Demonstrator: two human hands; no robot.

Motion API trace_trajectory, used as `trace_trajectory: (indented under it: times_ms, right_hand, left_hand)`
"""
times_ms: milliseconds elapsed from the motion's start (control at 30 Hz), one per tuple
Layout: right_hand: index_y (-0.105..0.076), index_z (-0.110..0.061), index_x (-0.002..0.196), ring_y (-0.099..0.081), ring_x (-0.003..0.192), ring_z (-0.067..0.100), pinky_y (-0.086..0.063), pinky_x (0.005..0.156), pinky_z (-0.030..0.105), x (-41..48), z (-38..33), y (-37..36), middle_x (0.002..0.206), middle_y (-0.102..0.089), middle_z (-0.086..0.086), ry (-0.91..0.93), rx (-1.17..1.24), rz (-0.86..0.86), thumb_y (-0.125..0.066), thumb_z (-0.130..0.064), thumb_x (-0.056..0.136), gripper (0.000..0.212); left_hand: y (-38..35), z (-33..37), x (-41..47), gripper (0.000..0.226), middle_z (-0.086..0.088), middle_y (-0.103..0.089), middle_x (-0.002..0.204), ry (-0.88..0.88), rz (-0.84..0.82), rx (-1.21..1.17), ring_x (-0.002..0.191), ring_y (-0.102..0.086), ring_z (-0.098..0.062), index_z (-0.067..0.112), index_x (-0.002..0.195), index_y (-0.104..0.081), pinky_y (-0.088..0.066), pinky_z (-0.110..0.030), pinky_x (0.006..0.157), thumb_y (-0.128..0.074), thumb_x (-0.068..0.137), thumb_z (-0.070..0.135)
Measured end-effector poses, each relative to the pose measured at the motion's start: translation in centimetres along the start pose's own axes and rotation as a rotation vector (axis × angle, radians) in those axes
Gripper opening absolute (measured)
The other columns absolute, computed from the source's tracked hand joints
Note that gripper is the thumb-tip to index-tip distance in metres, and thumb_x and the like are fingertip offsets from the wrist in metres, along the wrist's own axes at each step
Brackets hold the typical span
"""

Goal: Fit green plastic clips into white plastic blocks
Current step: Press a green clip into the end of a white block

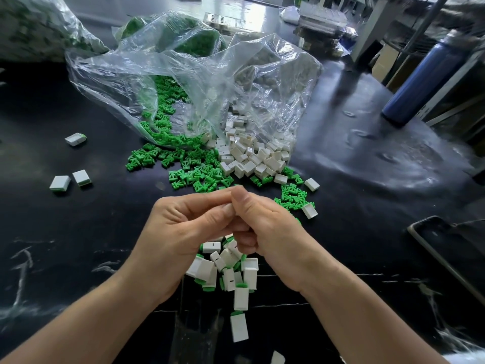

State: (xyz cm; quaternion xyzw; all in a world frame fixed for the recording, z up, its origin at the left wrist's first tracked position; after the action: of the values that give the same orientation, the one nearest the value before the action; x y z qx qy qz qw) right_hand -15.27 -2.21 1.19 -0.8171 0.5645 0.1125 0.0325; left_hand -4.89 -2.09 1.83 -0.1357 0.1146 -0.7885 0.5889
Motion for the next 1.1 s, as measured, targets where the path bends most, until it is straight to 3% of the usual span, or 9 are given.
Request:
trace_trajectory:
  times_ms: [133, 267, 400, 500, 567, 733, 833, 900, 1100]
  right_hand:
    - [-0.059, -0.024, 0.058, -0.032, 0.043, 0.001, -0.030, 0.044, 0.013, -0.2, -0.5, -0.2, 0.047, -0.039, -0.015, -0.030, 0.183, -0.055, -0.042, -0.050, 0.075, 0.035]
    - [-0.046, -0.017, 0.064, -0.025, 0.046, 0.004, -0.023, 0.043, 0.015, -0.2, -0.2, -0.6, 0.051, -0.031, -0.011, -0.075, 0.216, -0.074, -0.043, -0.045, 0.081, 0.033]
    - [-0.052, -0.010, 0.066, -0.025, 0.044, 0.003, -0.024, 0.043, 0.014, -0.2, -0.1, -0.8, 0.049, -0.031, -0.013, -0.073, 0.207, -0.059, -0.038, -0.037, 0.092, 0.040]
    - [-0.051, 0.015, 0.105, -0.024, 0.044, 0.002, -0.023, 0.044, 0.014, 0.0, 0.0, -1.0, 0.047, -0.031, -0.015, -0.083, 0.183, -0.070, -0.035, -0.034, 0.096, 0.052]
    - [-0.047, 0.014, 0.116, -0.024, 0.043, 0.001, -0.024, 0.043, 0.013, 0.0, -0.1, -1.0, 0.047, -0.030, -0.015, -0.074, 0.183, -0.071, -0.034, -0.033, 0.097, 0.053]
    - [-0.047, 0.016, 0.114, -0.026, 0.042, 0.000, -0.026, 0.042, 0.012, -0.1, 0.0, -1.1, 0.051, -0.029, -0.012, -0.068, 0.179, -0.074, -0.034, -0.033, 0.097, 0.053]
    - [-0.062, -0.007, 0.076, -0.025, 0.045, 0.003, -0.024, 0.044, 0.015, -0.2, -0.3, -1.2, 0.051, -0.029, -0.011, -0.071, 0.239, -0.098, -0.041, -0.044, 0.083, 0.043]
    - [-0.049, -0.017, 0.061, -0.025, 0.047, 0.005, -0.023, 0.045, 0.017, -0.2, -0.7, -1.2, 0.052, -0.030, -0.010, -0.069, 0.276, -0.125, -0.043, -0.049, 0.074, 0.035]
    - [-0.044, -0.014, 0.067, -0.033, 0.046, 0.007, -0.029, 0.047, 0.019, -0.2, 0.0, -0.9, 0.051, -0.041, -0.009, -0.107, 0.093, -0.155, -0.034, -0.061, 0.069, 0.048]
  left_hand:
    - [0.2, 0.4, 0.3, 0.031, -0.010, -0.074, 0.089, -0.082, -0.058, 0.104, 0.079, -0.071, -0.026, 0.015, 0.093, -0.072, -0.056, -0.025, 0.066, -0.066, 0.063, 0.018]
    - [0.8, 0.8, 0.3, 0.026, 0.004, -0.073, 0.095, -0.226, -0.069, 0.245, 0.090, -0.070, -0.016, 0.021, 0.088, -0.074, -0.055, -0.023, 0.073, -0.075, 0.064, 0.029]
    - [1.1, 0.6, 0.0, 0.025, 0.006, -0.073, 0.098, -0.304, -0.014, 0.324, 0.091, -0.070, -0.018, 0.031, 0.087, -0.075, -0.057, -0.029, 0.074, -0.076, 0.064, 0.041]
    - [1.0, 0.3, 0.0, 0.025, 0.003, -0.073, 0.098, -0.325, 0.028, 0.330, 0.087, -0.070, -0.018, 0.025, 0.089, -0.074, -0.056, -0.028, 0.070, -0.074, 0.065, 0.032]
    - [1.0, 0.2, 0.0, 0.024, 0.003, -0.072, 0.098, -0.339, 0.039, 0.345, 0.086, -0.070, -0.017, 0.023, 0.090, -0.072, -0.056, -0.027, 0.069, -0.071, 0.067, 0.028]
    - [1.0, 0.3, -0.1, 0.028, 0.001, -0.072, 0.099, -0.368, 0.060, 0.351, 0.087, -0.070, -0.020, 0.022, 0.091, -0.072, -0.057, -0.033, 0.071, -0.072, 0.070, 0.041]
    - [1.0, 0.4, -0.1, 0.022, 0.000, -0.072, 0.096, -0.362, 0.058, 0.333, 0.084, -0.070, -0.021, 0.020, 0.089, -0.072, -0.058, -0.033, 0.069, -0.072, 0.069, 0.028]
    - [0.9, 0.5, -0.1, 0.023, -0.003, -0.073, 0.093, -0.353, 0.068, 0.311, 0.080, -0.070, -0.021, 0.019, 0.088, -0.072, -0.058, -0.034, 0.067, -0.076, 0.067, 0.024]
    - [0.5, 0.6, -0.1, 0.017, -0.013, -0.066, 0.067, -0.368, -0.017, 0.273, 0.052, -0.063, -0.035, 0.006, 0.087, -0.071, -0.054, -0.043, 0.049, -0.074, 0.073, 0.015]
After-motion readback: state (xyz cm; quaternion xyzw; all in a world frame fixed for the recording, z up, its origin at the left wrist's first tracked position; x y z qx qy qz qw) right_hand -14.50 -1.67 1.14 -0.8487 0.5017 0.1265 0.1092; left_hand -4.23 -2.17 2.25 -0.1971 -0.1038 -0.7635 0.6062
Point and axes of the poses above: each hand's wrist, its own x-axis towards the middle knuckle, its own y-axis out of the back of the hand, z = x × y, the point moved 5 cm from there along x, towards the middle knuckle
